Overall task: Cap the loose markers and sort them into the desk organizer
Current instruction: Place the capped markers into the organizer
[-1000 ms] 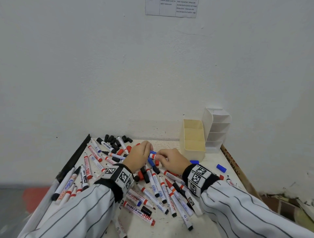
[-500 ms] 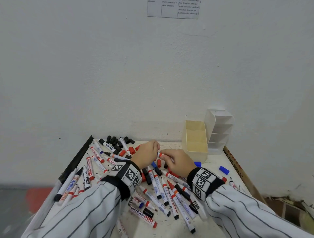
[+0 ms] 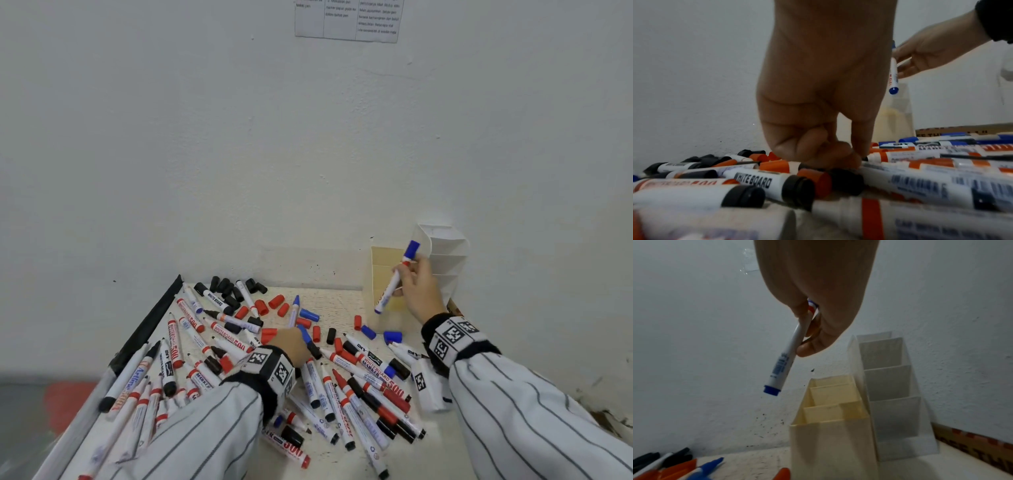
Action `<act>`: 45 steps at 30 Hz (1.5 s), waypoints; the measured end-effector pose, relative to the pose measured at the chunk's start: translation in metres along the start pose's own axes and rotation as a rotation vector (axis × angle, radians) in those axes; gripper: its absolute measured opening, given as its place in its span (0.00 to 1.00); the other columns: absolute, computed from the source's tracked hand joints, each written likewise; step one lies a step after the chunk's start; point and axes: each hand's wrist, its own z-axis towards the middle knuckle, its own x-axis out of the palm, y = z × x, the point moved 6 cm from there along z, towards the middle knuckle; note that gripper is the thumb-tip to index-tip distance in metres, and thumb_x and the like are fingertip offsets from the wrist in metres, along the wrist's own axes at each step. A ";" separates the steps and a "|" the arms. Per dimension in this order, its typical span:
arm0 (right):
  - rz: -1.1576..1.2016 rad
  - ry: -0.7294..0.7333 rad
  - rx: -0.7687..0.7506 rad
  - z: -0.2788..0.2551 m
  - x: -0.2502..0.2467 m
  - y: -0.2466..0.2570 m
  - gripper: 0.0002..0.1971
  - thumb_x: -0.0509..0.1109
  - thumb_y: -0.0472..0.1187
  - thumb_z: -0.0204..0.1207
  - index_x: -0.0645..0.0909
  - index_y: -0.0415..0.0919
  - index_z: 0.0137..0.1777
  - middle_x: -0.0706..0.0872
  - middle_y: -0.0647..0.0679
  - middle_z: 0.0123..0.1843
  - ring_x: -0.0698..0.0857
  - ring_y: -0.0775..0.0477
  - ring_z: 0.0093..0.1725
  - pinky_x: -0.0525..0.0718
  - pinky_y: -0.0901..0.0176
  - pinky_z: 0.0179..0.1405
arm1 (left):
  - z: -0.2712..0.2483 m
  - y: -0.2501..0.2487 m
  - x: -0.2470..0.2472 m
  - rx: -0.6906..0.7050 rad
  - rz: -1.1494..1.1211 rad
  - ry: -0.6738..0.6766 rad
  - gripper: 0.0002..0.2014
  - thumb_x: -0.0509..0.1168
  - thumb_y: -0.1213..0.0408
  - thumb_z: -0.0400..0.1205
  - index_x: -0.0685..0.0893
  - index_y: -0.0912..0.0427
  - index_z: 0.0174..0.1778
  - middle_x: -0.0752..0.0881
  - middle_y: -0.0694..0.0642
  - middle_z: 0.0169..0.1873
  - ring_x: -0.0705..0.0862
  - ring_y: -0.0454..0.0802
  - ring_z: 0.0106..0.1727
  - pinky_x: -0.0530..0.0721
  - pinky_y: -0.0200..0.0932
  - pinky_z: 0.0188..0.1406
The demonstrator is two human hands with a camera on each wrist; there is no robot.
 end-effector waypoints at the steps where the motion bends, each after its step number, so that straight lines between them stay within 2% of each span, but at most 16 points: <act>1: 0.002 -0.023 0.013 0.005 -0.007 -0.003 0.14 0.58 0.38 0.84 0.65 0.40 0.68 0.81 0.43 0.55 0.84 0.45 0.48 0.86 0.67 0.35 | 0.000 0.001 0.004 -0.004 0.032 0.017 0.06 0.59 0.61 0.83 0.77 0.60 0.47 0.82 0.57 0.46 0.83 0.53 0.53 0.82 0.42 0.53; 3: -0.011 -0.050 -0.007 0.010 -0.017 -0.005 0.22 0.59 0.36 0.83 0.58 0.41 0.74 0.78 0.44 0.56 0.84 0.43 0.49 0.87 0.59 0.40 | 0.003 0.004 0.009 -0.026 0.039 0.031 0.09 0.63 0.55 0.81 0.74 0.57 0.42 0.77 0.52 0.37 0.80 0.50 0.46 0.82 0.41 0.51; 5: -0.049 -0.072 -0.071 0.011 -0.024 -0.004 0.25 0.60 0.35 0.82 0.54 0.45 0.76 0.78 0.44 0.55 0.85 0.42 0.46 0.87 0.51 0.44 | 0.007 0.005 0.011 -0.044 0.022 0.025 0.13 0.66 0.52 0.79 0.76 0.57 0.49 0.77 0.51 0.40 0.78 0.48 0.44 0.80 0.39 0.49; 8: -0.220 -0.102 -0.128 0.012 -0.030 -0.004 0.23 0.60 0.34 0.82 0.58 0.44 0.74 0.80 0.43 0.49 0.81 0.47 0.32 0.79 0.63 0.30 | 0.012 0.003 0.012 -0.053 0.033 -0.001 0.16 0.68 0.50 0.77 0.76 0.57 0.53 0.78 0.52 0.44 0.79 0.48 0.44 0.81 0.39 0.48; 10: -0.308 -0.122 -0.157 0.013 -0.031 -0.003 0.19 0.61 0.33 0.81 0.63 0.41 0.70 0.79 0.43 0.47 0.78 0.52 0.30 0.73 0.67 0.28 | 0.015 0.002 0.012 -0.060 0.048 -0.010 0.19 0.68 0.51 0.77 0.76 0.59 0.57 0.80 0.55 0.47 0.81 0.50 0.47 0.80 0.40 0.48; 15: -0.327 -0.100 -0.151 0.013 -0.027 -0.020 0.14 0.68 0.31 0.76 0.77 0.38 0.61 0.81 0.47 0.41 0.78 0.54 0.34 0.81 0.54 0.46 | 0.016 0.002 0.016 -0.063 0.020 -0.045 0.16 0.65 0.54 0.80 0.78 0.62 0.58 0.84 0.58 0.55 0.84 0.52 0.54 0.81 0.42 0.50; 19: -0.393 -0.120 -0.107 0.006 -0.028 -0.037 0.13 0.70 0.28 0.73 0.79 0.35 0.57 0.80 0.45 0.42 0.80 0.47 0.39 0.80 0.55 0.46 | 0.014 0.005 0.015 -0.072 -0.012 -0.082 0.12 0.59 0.65 0.83 0.79 0.63 0.61 0.83 0.59 0.56 0.85 0.54 0.56 0.82 0.41 0.52; 25: -0.458 -0.142 -0.045 0.004 -0.029 -0.045 0.13 0.68 0.27 0.73 0.75 0.32 0.56 0.81 0.40 0.46 0.78 0.46 0.41 0.73 0.60 0.43 | 0.009 0.004 0.015 -0.095 -0.063 -0.076 0.17 0.66 0.63 0.79 0.75 0.62 0.62 0.81 0.59 0.58 0.84 0.52 0.56 0.84 0.40 0.54; 29: -0.579 -0.090 0.064 0.003 -0.026 -0.048 0.18 0.70 0.36 0.72 0.73 0.36 0.62 0.78 0.39 0.58 0.76 0.44 0.52 0.75 0.55 0.49 | 0.005 0.003 0.011 -0.119 -0.060 -0.078 0.18 0.66 0.62 0.80 0.74 0.62 0.64 0.81 0.58 0.59 0.83 0.51 0.57 0.82 0.38 0.51; 31: -0.663 -0.185 0.021 -0.003 -0.028 -0.039 0.21 0.71 0.40 0.71 0.74 0.36 0.63 0.74 0.38 0.62 0.73 0.39 0.59 0.75 0.46 0.57 | 0.003 0.003 0.009 -0.139 -0.088 -0.083 0.18 0.67 0.62 0.80 0.75 0.63 0.64 0.81 0.58 0.58 0.83 0.51 0.58 0.80 0.36 0.49; 33: -0.652 -0.313 -0.134 -0.012 -0.027 -0.026 0.15 0.71 0.39 0.71 0.78 0.34 0.56 0.75 0.37 0.57 0.74 0.37 0.56 0.76 0.45 0.54 | 0.001 0.005 0.006 -0.165 -0.123 -0.098 0.19 0.68 0.60 0.79 0.76 0.64 0.63 0.82 0.58 0.55 0.83 0.51 0.59 0.80 0.35 0.48; 34: -0.625 -0.336 -0.216 -0.017 -0.024 -0.020 0.12 0.70 0.37 0.71 0.79 0.34 0.53 0.76 0.38 0.54 0.75 0.40 0.53 0.77 0.49 0.51 | -0.001 0.007 0.004 -0.178 -0.132 -0.106 0.20 0.69 0.59 0.78 0.76 0.64 0.62 0.82 0.58 0.54 0.83 0.51 0.59 0.80 0.34 0.48; 36: -0.562 -0.254 -0.307 -0.024 -0.009 -0.013 0.05 0.69 0.35 0.72 0.80 0.36 0.47 0.78 0.43 0.48 0.77 0.47 0.47 0.74 0.62 0.45 | -0.004 0.008 0.004 -0.186 -0.138 -0.117 0.21 0.69 0.58 0.78 0.76 0.64 0.62 0.82 0.58 0.58 0.83 0.51 0.60 0.81 0.35 0.51; 38: -0.510 -0.068 -0.298 -0.029 0.013 -0.013 0.02 0.67 0.34 0.74 0.79 0.39 0.45 0.79 0.49 0.43 0.77 0.52 0.42 0.72 0.69 0.39 | -0.005 0.007 0.005 -0.185 -0.124 -0.107 0.21 0.69 0.58 0.78 0.75 0.64 0.63 0.82 0.57 0.60 0.83 0.51 0.60 0.81 0.37 0.52; 42: -0.480 0.320 -0.143 -0.034 0.056 -0.024 0.05 0.66 0.34 0.76 0.80 0.44 0.47 0.82 0.49 0.40 0.80 0.51 0.41 0.82 0.58 0.46 | -0.007 0.005 0.008 -0.195 -0.099 -0.086 0.23 0.69 0.56 0.79 0.74 0.64 0.65 0.81 0.57 0.62 0.83 0.50 0.61 0.81 0.36 0.53; 45: -0.564 0.623 -0.018 -0.043 0.087 -0.038 0.13 0.63 0.37 0.78 0.81 0.46 0.60 0.83 0.49 0.53 0.81 0.49 0.54 0.80 0.56 0.58 | -0.005 0.007 0.006 -0.215 -0.112 -0.073 0.25 0.70 0.56 0.78 0.74 0.64 0.66 0.81 0.57 0.62 0.83 0.50 0.61 0.81 0.37 0.53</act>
